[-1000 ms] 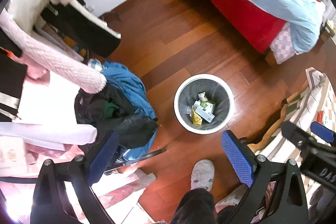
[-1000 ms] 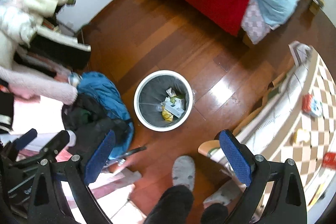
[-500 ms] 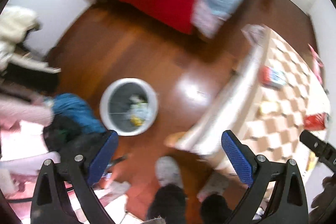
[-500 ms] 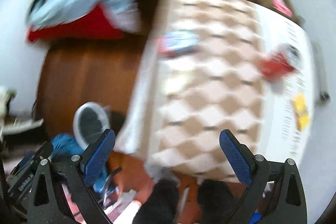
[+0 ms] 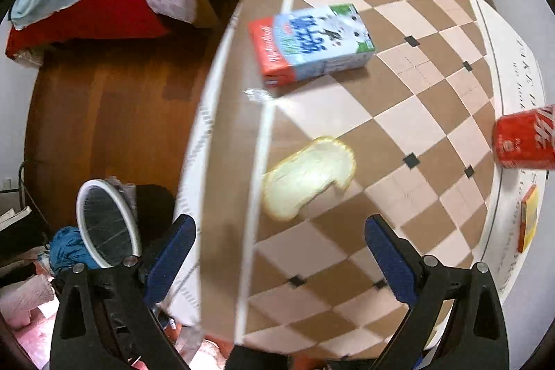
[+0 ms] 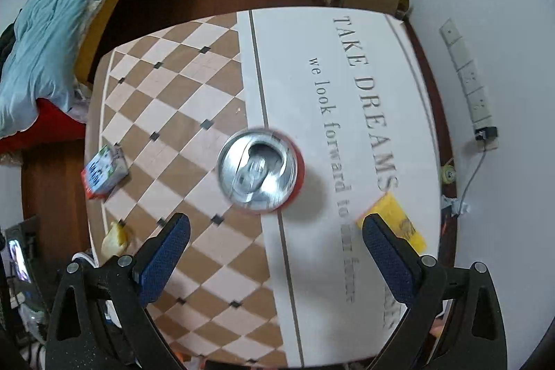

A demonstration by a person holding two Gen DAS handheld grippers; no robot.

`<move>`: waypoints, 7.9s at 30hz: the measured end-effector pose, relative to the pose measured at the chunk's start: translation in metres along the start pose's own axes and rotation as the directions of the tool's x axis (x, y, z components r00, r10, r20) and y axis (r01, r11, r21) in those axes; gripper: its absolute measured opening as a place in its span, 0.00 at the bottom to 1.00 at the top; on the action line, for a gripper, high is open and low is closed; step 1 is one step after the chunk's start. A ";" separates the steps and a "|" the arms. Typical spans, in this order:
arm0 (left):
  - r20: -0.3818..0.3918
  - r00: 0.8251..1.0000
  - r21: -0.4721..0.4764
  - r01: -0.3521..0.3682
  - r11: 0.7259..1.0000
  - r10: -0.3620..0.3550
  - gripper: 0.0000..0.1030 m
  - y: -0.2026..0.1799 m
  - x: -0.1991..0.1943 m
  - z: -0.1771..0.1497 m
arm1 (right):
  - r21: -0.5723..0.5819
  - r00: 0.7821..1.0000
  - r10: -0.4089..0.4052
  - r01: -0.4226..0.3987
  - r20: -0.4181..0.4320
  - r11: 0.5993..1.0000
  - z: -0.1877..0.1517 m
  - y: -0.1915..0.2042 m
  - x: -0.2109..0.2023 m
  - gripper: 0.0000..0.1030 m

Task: Collect trash
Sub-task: 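Grasp the lemon peel with the left tool while the right tool grasps the red soda can, then carry the lemon peel and red can over the trash bin with both tools, then open both tools to drop the lemon peel and red can into the bin, then move both tools back toward the table, then grasp the milk carton with the left tool while the right tool grasps the yellow box, then carry the milk carton and yellow box over the trash bin with both tools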

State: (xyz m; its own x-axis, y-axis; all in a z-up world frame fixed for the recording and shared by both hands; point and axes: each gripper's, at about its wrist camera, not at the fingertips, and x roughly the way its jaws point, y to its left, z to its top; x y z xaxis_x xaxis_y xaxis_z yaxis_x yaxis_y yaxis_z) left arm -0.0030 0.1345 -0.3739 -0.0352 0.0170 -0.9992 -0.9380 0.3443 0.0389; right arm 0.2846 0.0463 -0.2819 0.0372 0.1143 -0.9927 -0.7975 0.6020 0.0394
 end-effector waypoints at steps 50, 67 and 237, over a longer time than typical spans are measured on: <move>0.319 0.944 -0.202 0.160 0.966 -0.089 0.04 0.095 -0.134 -0.036 | -0.235 0.992 0.125 -0.124 -0.012 0.964 -0.013 0.104 -0.044 0.66; 0.342 0.936 -0.464 0.090 0.881 0.085 0.04 0.334 -0.162 -0.119 | -0.574 0.965 0.231 -0.261 -0.126 0.776 -0.138 0.409 -0.061 0.66; 0.338 0.934 0.581 -0.302 0.756 0.113 0.47 -0.017 -0.045 0.047 | -0.458 0.978 -0.116 0.025 -0.171 0.888 -0.004 0.146 0.037 0.60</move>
State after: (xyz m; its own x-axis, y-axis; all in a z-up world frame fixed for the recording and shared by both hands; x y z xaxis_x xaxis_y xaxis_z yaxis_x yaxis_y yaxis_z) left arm 0.0309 0.1719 -0.3292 -0.0228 0.3719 -0.9280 -0.4977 0.8008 0.3331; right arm 0.1674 0.1351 -0.3137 0.0262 -0.0929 -0.9953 -0.9836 0.1755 -0.0422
